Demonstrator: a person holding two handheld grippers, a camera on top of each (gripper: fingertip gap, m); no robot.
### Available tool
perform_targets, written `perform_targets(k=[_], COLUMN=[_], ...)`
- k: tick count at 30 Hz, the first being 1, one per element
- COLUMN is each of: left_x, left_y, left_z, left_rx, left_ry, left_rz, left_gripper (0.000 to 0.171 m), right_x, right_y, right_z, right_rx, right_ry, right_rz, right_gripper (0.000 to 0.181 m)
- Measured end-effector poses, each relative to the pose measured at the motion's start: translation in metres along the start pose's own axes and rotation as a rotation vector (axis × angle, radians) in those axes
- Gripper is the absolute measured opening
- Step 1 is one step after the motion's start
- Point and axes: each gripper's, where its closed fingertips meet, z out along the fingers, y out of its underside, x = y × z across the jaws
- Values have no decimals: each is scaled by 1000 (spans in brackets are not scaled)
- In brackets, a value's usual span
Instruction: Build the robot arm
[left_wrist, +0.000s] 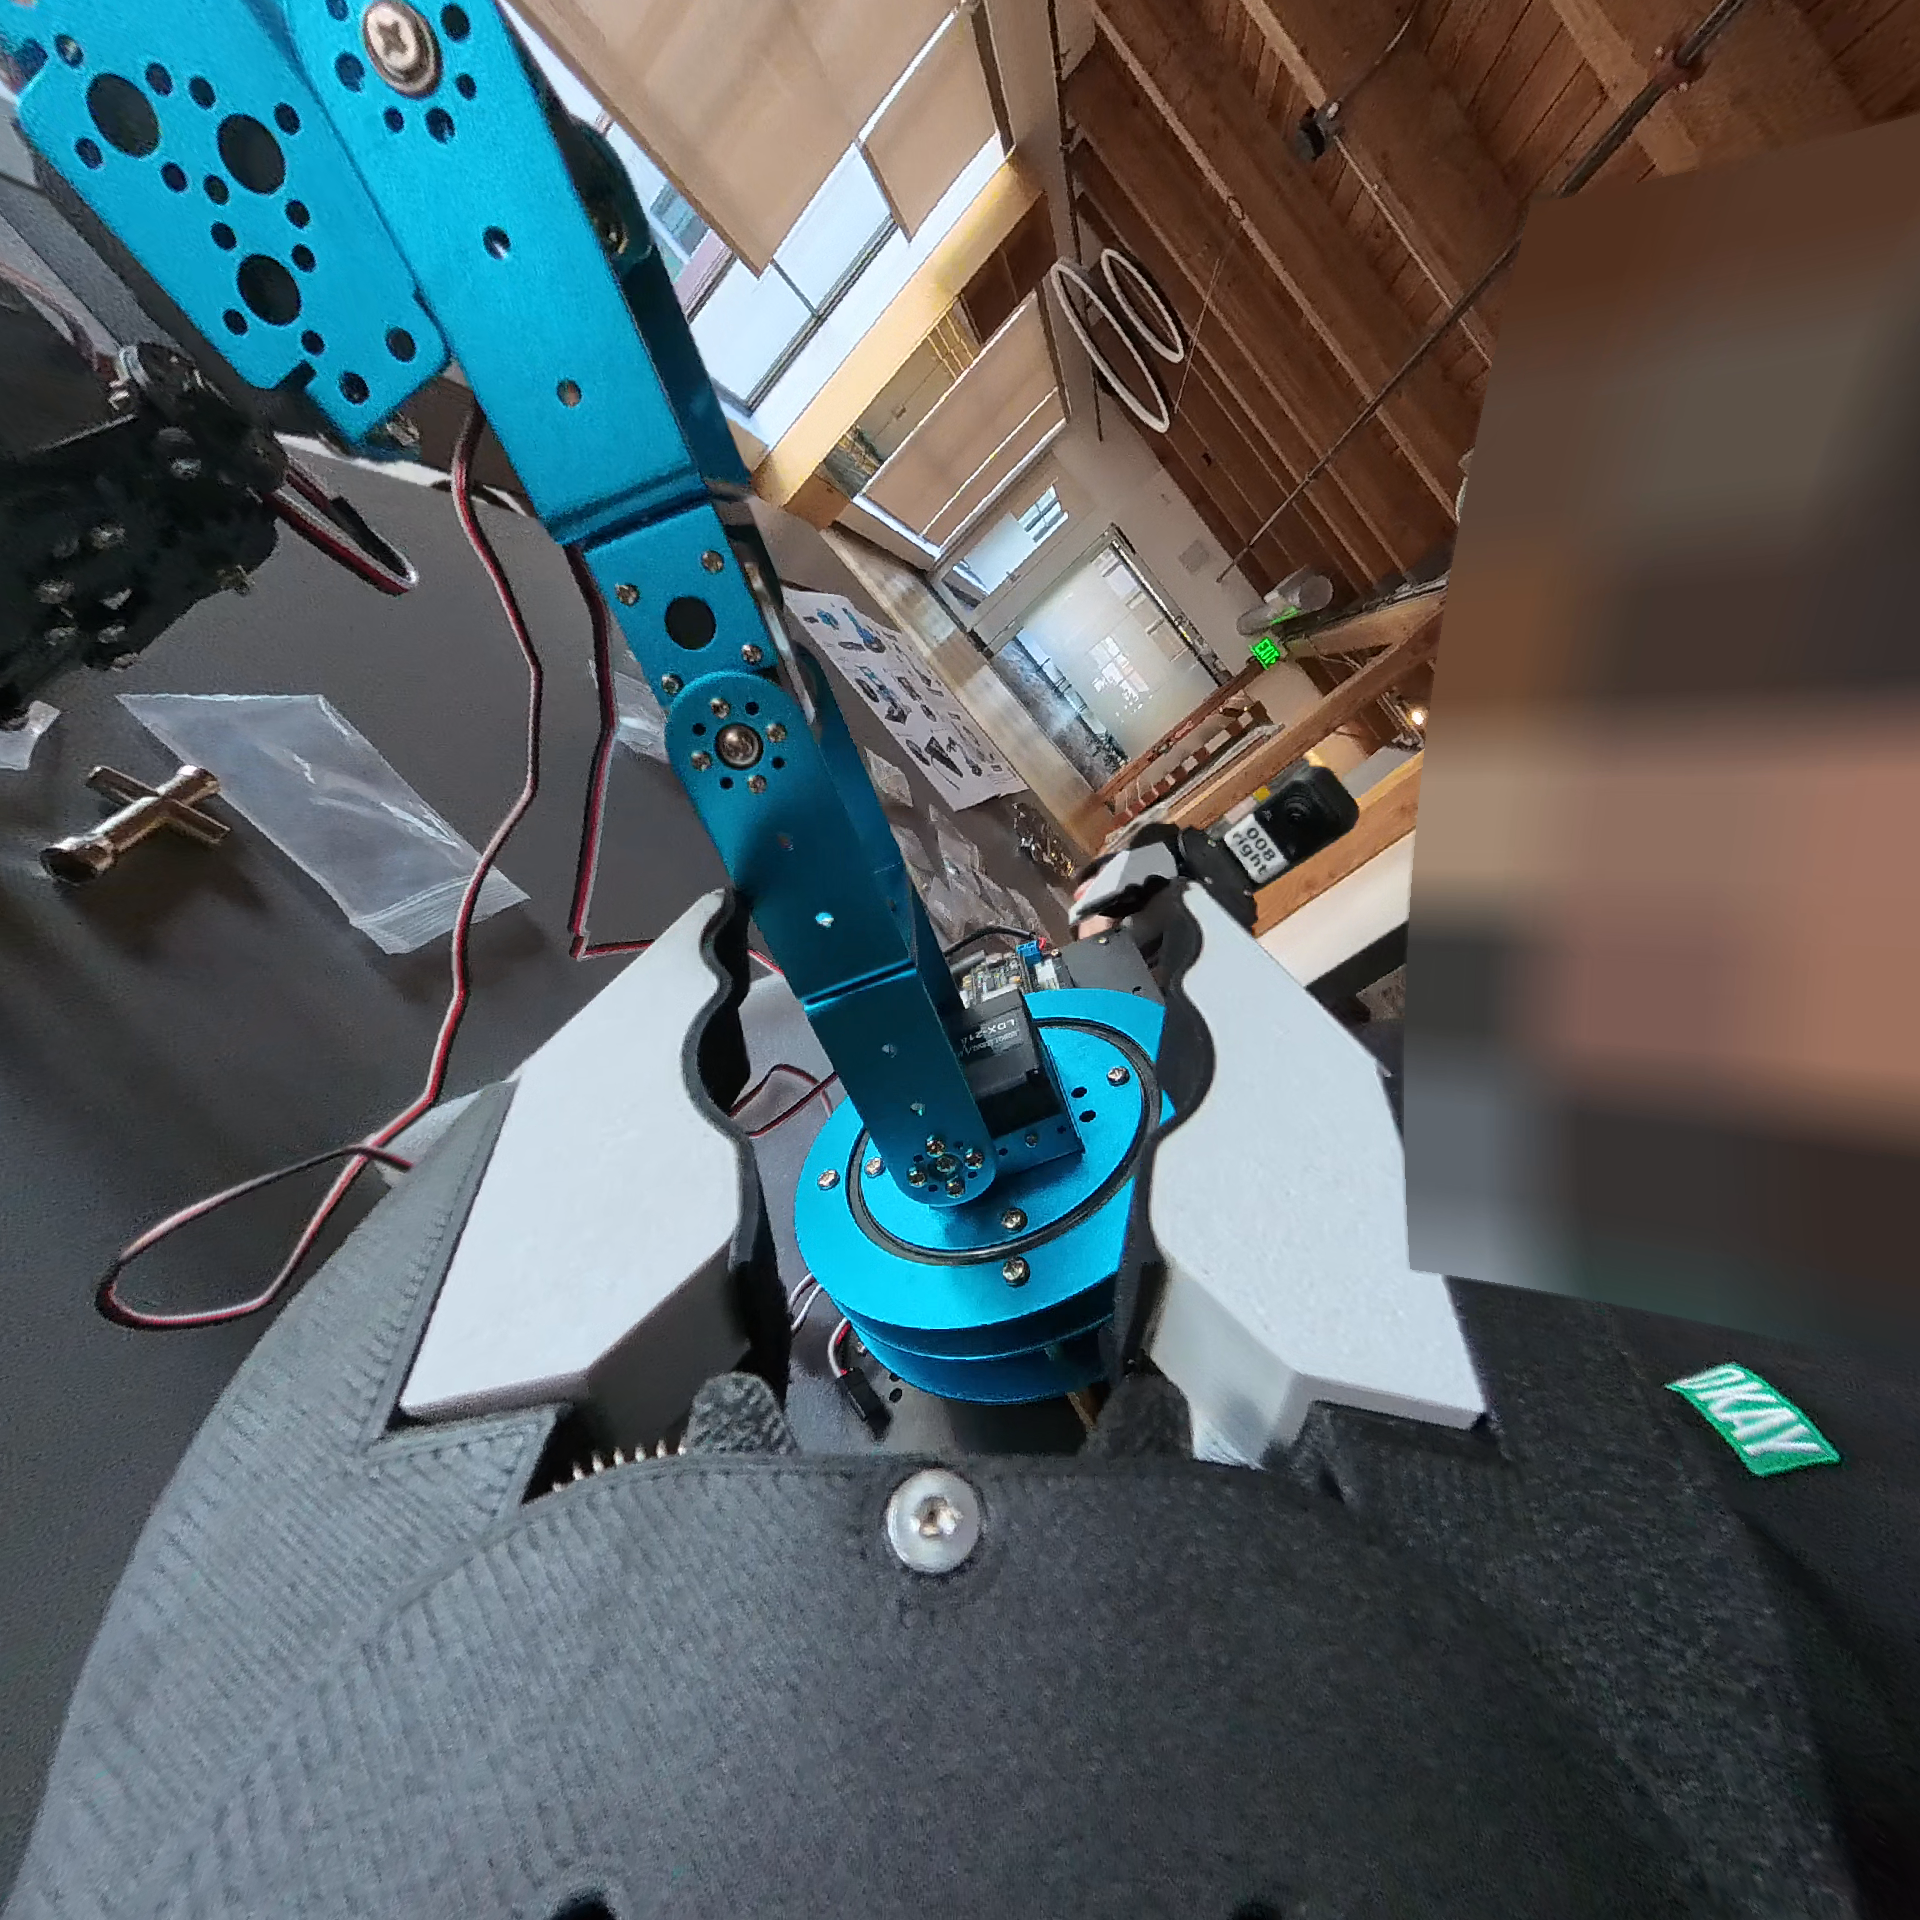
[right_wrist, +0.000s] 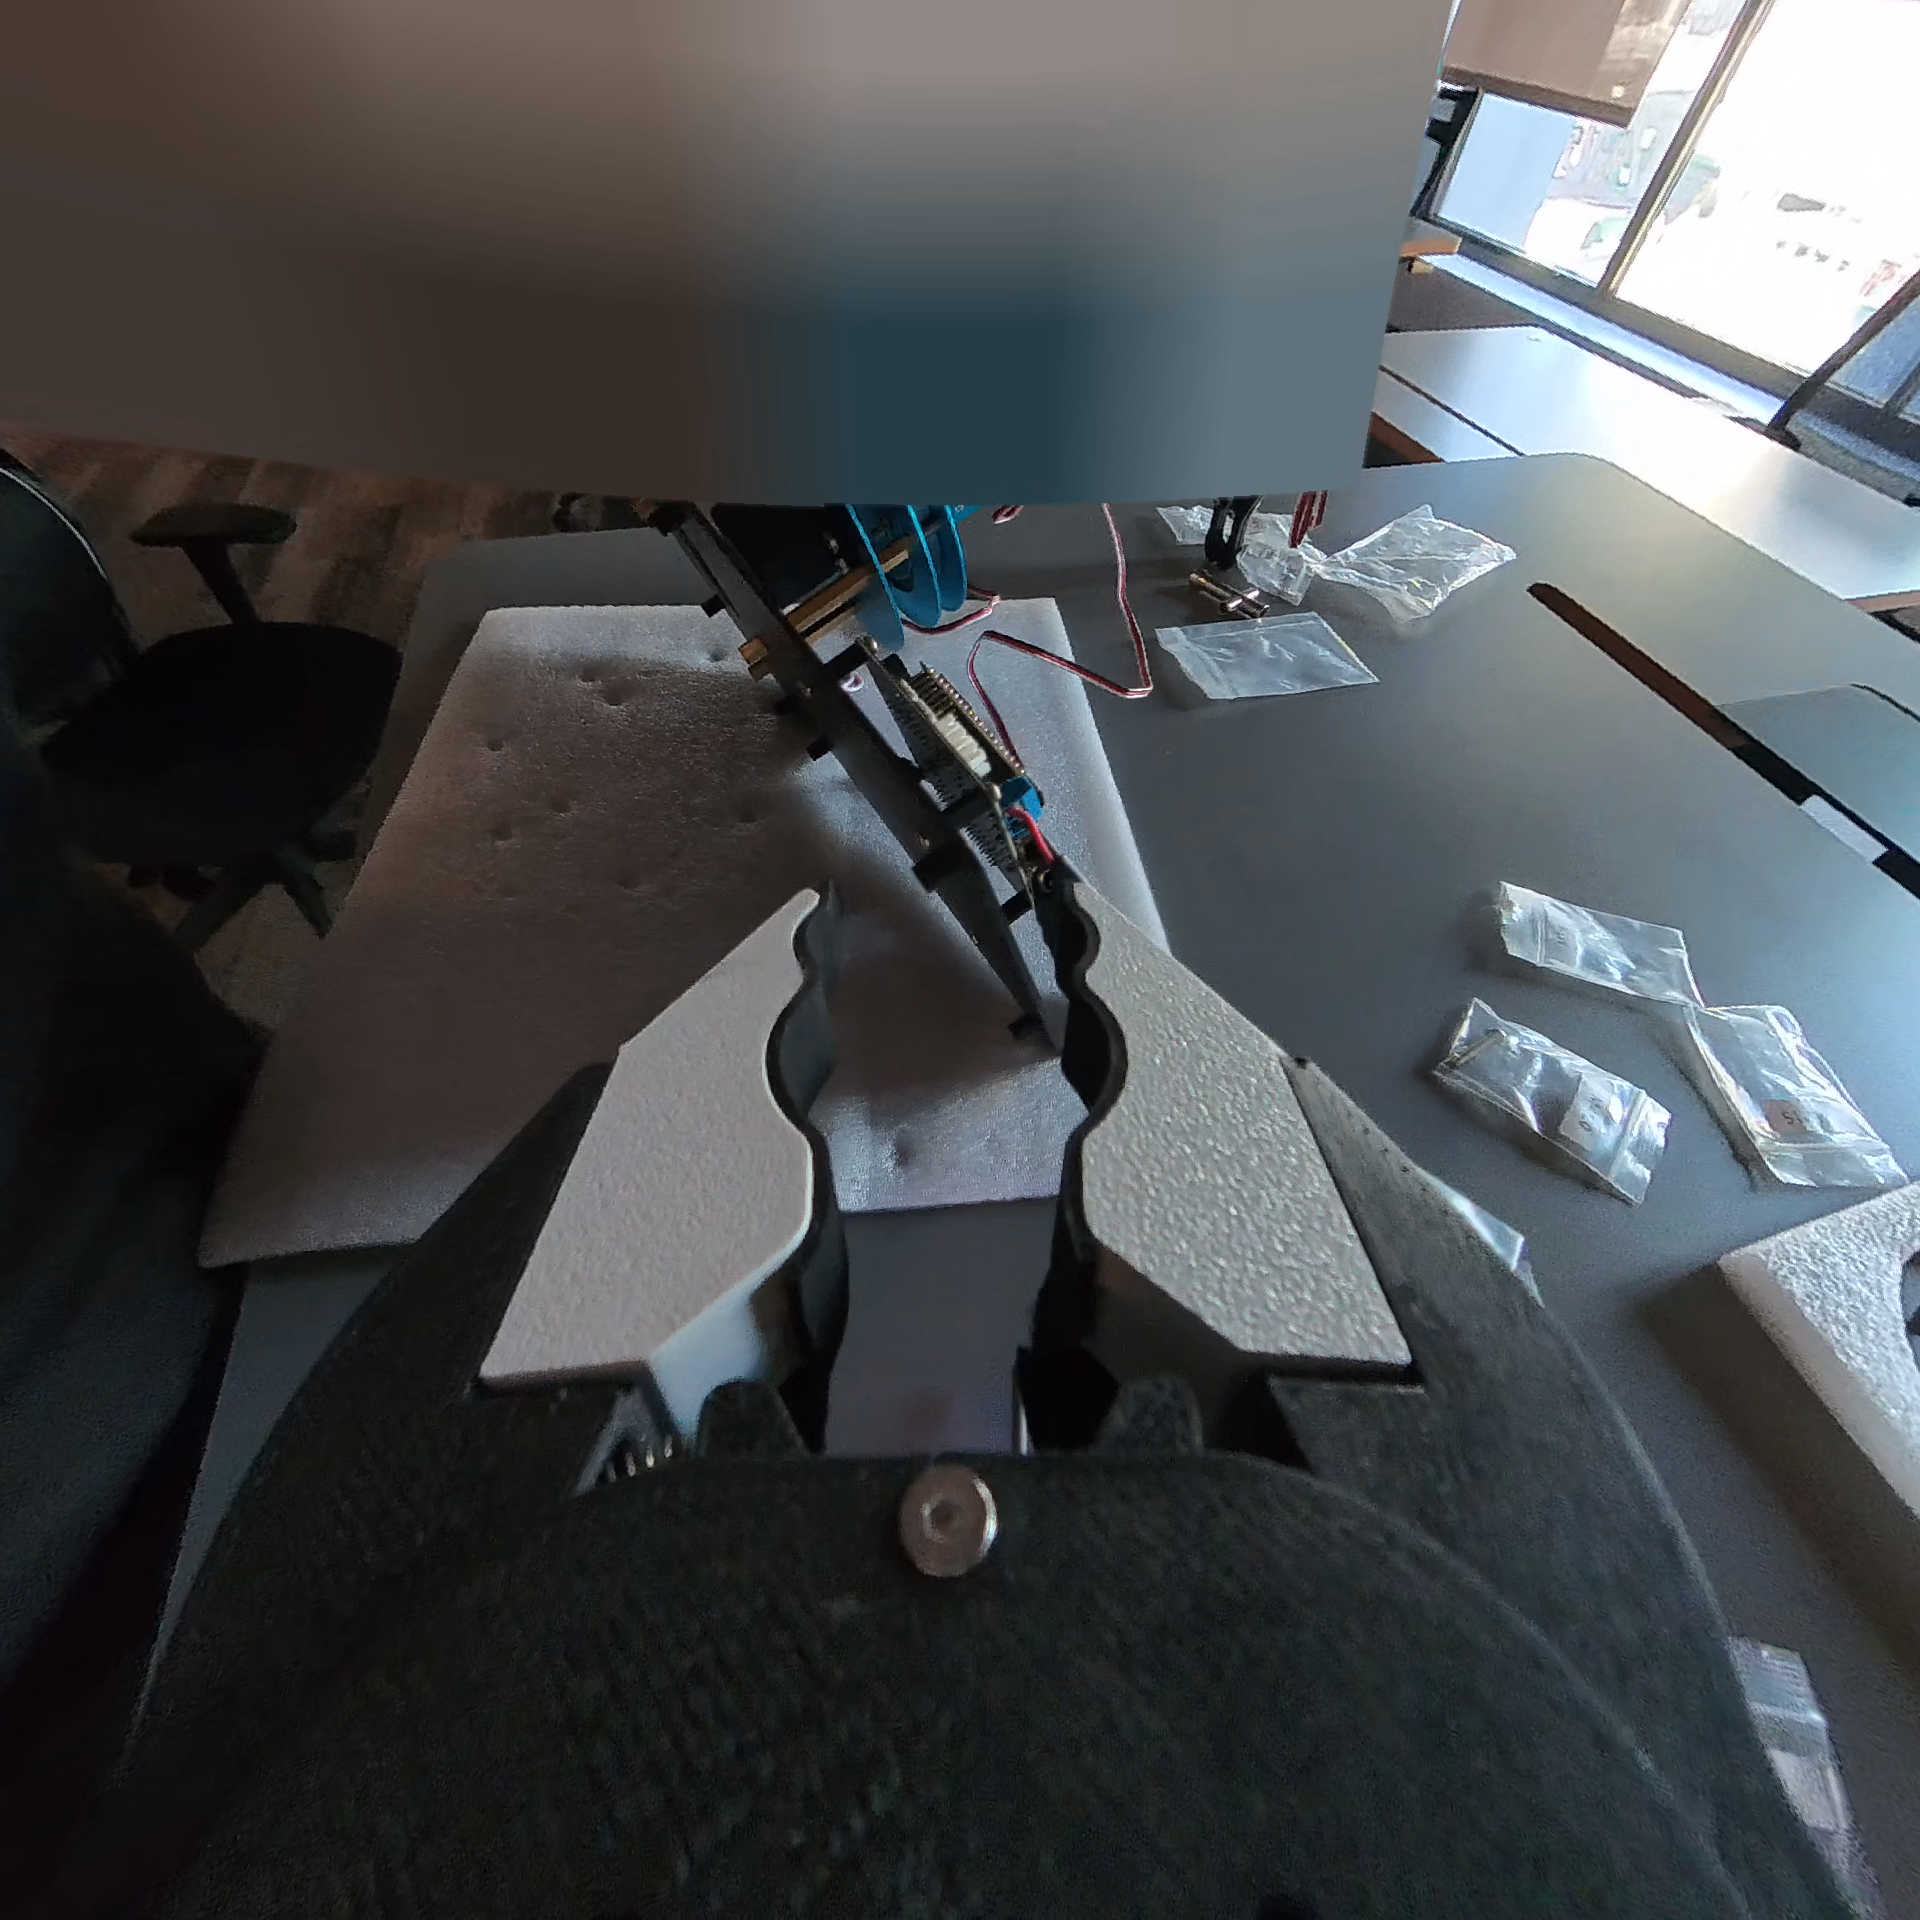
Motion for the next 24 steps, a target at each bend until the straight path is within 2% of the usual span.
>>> perform_targets(k=[6,12,18,24], left_x=[-9,-5,5,15], left_y=[0,2,-1,-2], left_z=[-3,-1,0,-20], left_rx=[-10,-23,10,74], left_ry=[-72,-54,-53,-118], left_rz=[34,38,61,148], left_gripper=[82,80,78,74], right_x=[-1,-6,-15,-23], right_y=[2,8,17,30], right_z=[-7,-24,-45,-58], right_rx=[24,57,100,89], right_ry=[60,148,212,282], right_rz=[54,84,152,163], right_gripper=[40,40,40,40])
